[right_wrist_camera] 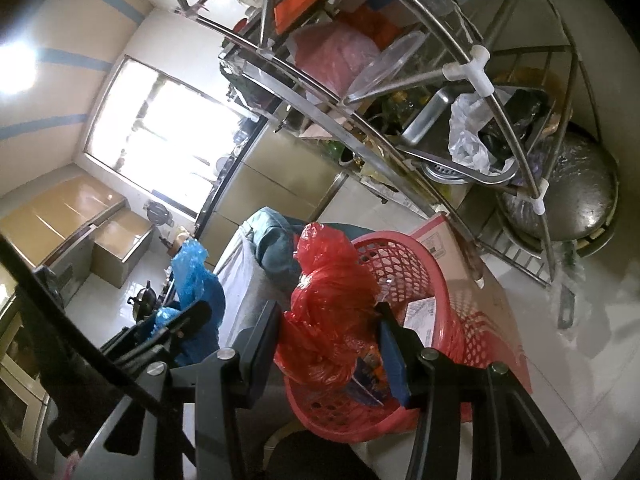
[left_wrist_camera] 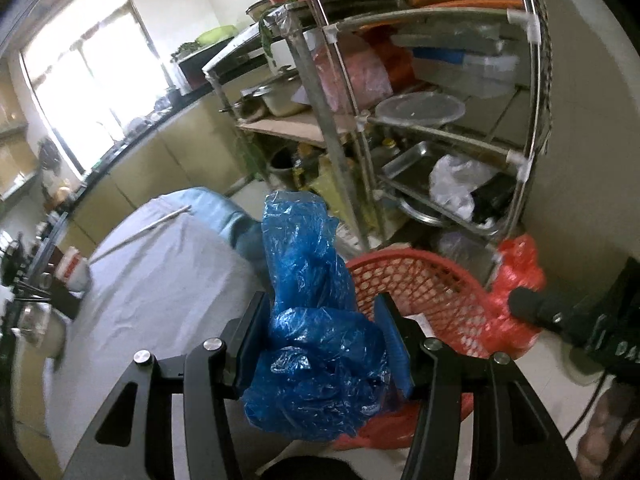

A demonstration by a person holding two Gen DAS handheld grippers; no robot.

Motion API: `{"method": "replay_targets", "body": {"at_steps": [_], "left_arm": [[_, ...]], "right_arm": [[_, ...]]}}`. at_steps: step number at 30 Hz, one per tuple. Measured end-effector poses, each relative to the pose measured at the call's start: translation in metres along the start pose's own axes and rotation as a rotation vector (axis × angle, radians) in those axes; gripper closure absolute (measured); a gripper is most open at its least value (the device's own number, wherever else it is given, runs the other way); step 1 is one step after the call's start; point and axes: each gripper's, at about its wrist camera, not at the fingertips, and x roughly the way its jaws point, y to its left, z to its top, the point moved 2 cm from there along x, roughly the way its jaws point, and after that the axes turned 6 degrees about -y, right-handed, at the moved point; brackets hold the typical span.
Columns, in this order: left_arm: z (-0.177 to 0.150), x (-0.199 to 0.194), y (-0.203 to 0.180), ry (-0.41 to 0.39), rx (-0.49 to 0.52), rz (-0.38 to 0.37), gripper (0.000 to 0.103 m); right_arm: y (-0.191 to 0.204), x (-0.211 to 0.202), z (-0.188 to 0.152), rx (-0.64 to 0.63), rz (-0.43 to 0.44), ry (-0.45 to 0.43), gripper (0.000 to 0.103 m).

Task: Collect trash
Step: 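Drop the red bag into the red basket with the right tool while the left drops the blue bag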

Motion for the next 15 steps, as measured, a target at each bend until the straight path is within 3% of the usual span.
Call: {"method": "replay_targets", "body": {"at_steps": [9,12,15], "left_arm": [[-0.006,0.021,0.02,0.026,-0.094,-0.231,0.046],[-0.012,0.024,0.019,0.028,-0.076,-0.278,0.046],[-0.017,0.026,0.019,0.039,-0.055,-0.287,0.039]], "right_arm": [[0.011,0.017,0.002,-0.029,-0.053,0.018,0.051],[0.018,0.024,-0.001,-0.057,-0.076,0.023,0.05],[0.023,0.03,-0.007,-0.08,-0.106,0.046,0.039]]}}
